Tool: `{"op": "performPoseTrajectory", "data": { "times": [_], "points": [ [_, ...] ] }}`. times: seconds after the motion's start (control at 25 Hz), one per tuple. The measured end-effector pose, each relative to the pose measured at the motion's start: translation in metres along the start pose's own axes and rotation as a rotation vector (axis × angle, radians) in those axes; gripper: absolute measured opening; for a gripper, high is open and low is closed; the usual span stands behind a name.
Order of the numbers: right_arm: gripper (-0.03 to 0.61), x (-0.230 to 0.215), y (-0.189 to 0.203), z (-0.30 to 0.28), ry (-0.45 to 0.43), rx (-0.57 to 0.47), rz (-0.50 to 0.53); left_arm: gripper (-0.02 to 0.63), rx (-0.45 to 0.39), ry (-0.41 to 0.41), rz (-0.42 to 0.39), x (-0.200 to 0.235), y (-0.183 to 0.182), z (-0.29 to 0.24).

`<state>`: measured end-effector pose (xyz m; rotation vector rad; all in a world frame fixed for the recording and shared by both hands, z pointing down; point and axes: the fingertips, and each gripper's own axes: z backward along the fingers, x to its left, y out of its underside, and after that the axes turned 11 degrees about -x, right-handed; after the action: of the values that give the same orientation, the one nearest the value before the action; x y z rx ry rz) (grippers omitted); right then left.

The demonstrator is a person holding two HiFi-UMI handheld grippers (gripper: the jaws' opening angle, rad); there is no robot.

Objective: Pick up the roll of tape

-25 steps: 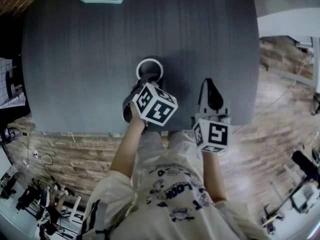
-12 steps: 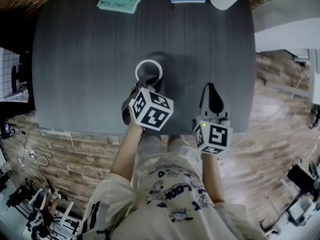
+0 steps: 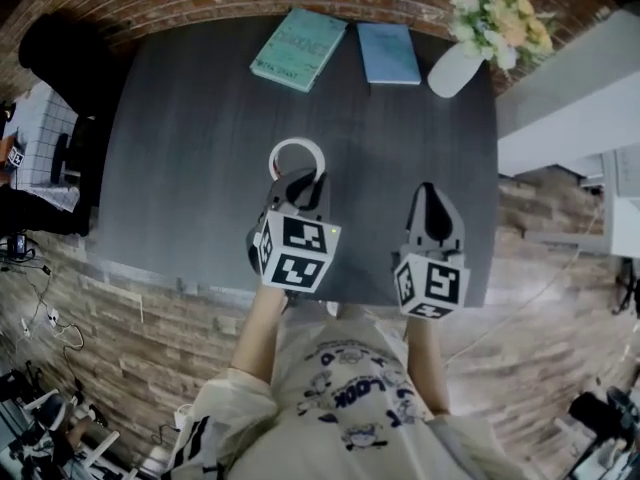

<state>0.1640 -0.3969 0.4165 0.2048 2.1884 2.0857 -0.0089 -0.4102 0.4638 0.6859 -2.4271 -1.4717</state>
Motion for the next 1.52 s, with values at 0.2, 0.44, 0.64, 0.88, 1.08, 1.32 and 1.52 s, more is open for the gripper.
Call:
{"op": "performPoseTrajectory", "data": {
  "times": [0.2,0.44,0.64,0.88,1.08,1.32,1.52],
  "points": [
    [0.009,0.003,-0.034,-0.006,-0.003,-0.078,0.005,0.038,-0.164,-0.101,-0.002,0.027,-0.046,0.033],
    [0.009,0.008,-0.068,-0.007,-0.023,-0.163,0.025,0.038,-0.331,-0.177,-0.030,0.039,-0.085,0.069],
    [0.009,0.010,-0.078,-0.002,-0.013,-0.182,0.018,0.038,-0.447,-0.232,0.004,0.044,-0.101,0.090],
    [0.009,0.013,-0.084,0.003,-0.005,-0.205,0.008,0.038,-0.522,-0.260,0.028,0.045,-0.107,0.102],
    [0.009,0.016,-0.086,0.009,-0.001,-0.214,0.017,0.037,-0.528,-0.261,0.035,0.043,-0.104,0.107],
    [0.008,0.020,-0.083,0.012,-0.010,-0.211,0.021,0.038,-0.542,-0.272,0.031,0.042,-0.105,0.113],
    [0.009,0.022,-0.086,0.012,-0.014,-0.212,0.021,0.038,-0.537,-0.268,0.040,0.043,-0.105,0.112]
  ]
}}
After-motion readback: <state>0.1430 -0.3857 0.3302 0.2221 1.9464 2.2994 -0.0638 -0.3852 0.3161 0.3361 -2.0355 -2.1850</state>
